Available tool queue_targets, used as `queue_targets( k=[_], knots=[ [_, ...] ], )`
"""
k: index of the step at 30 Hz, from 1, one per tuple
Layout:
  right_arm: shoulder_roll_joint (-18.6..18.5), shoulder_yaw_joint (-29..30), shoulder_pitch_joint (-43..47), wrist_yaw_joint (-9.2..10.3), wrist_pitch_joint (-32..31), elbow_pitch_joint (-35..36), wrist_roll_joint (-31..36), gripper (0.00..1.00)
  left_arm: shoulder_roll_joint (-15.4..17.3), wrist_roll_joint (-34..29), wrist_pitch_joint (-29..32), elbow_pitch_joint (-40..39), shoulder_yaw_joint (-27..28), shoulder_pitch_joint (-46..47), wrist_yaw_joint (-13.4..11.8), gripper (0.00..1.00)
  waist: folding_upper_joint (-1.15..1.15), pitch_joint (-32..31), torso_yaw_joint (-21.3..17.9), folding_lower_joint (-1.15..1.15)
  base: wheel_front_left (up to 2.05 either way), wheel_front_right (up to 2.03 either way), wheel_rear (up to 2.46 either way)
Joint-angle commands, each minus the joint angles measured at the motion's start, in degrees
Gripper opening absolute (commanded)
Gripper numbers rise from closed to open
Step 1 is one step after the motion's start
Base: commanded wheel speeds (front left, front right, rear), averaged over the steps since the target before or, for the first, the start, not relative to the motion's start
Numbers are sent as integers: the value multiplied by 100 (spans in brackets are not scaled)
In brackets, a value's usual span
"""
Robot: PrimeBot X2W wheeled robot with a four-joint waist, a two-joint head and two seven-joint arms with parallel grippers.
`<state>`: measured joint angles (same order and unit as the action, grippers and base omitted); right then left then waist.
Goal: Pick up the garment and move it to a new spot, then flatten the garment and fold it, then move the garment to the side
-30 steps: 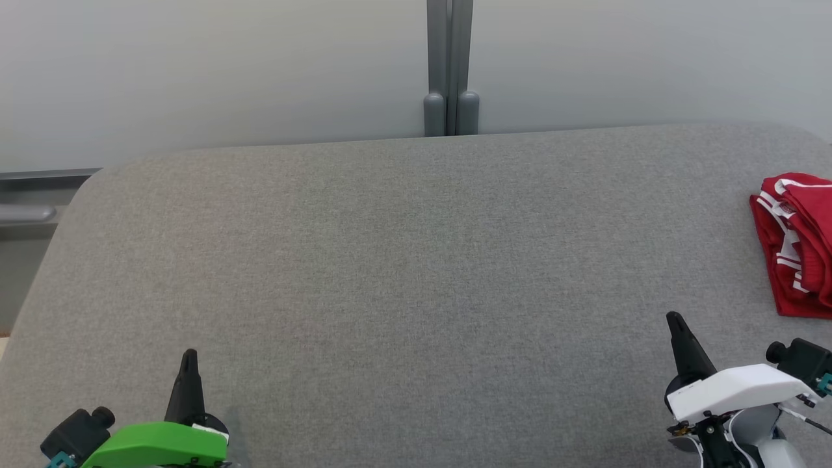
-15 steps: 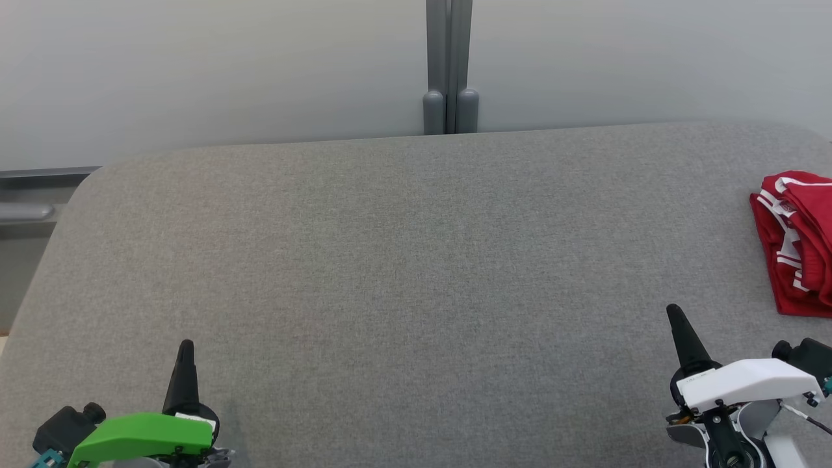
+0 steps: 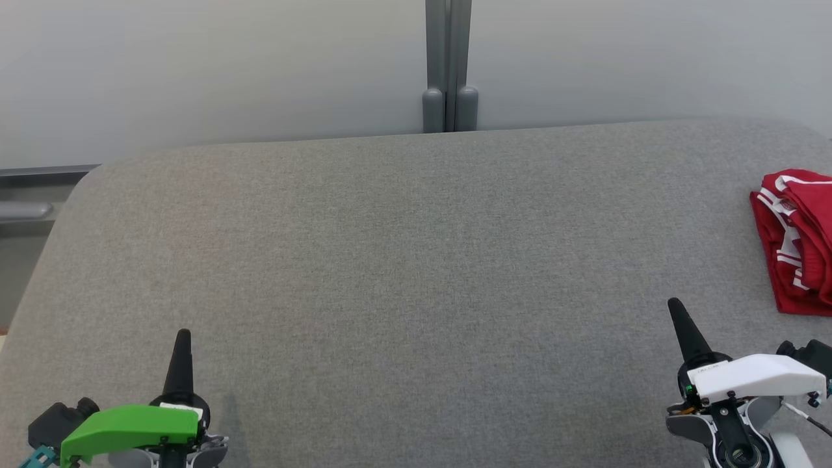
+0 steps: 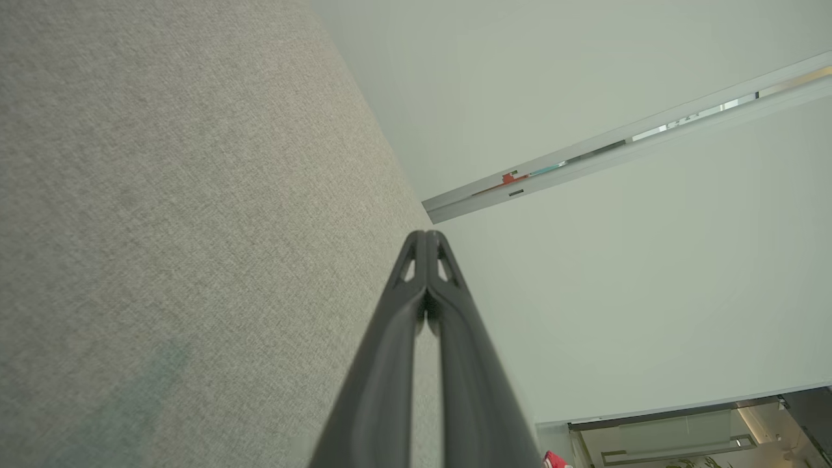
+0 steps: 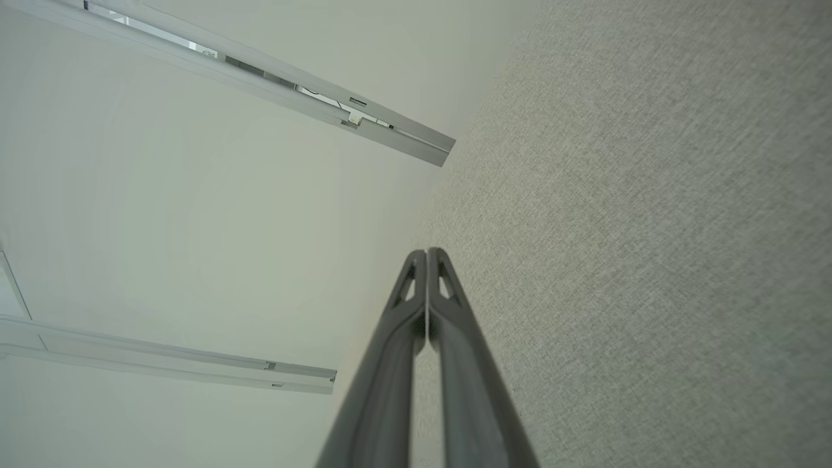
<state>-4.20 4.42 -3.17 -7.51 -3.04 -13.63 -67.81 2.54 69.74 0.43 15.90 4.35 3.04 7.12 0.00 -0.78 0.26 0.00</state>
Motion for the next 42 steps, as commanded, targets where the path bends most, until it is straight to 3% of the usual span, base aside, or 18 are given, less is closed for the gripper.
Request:
queue_targets(
  k=[1,42],
  knots=[
    [2,26,-134,2,-34,24,-167,0,38,162,29,-63,42,149,37,0,0,3,-1,0,0,0,0],
    [107,188,-306,3,-305,-32,-2058,0,50,1906,516,-176,204,320,47,0,0,75,-20,0,0,0,0]
  ],
)
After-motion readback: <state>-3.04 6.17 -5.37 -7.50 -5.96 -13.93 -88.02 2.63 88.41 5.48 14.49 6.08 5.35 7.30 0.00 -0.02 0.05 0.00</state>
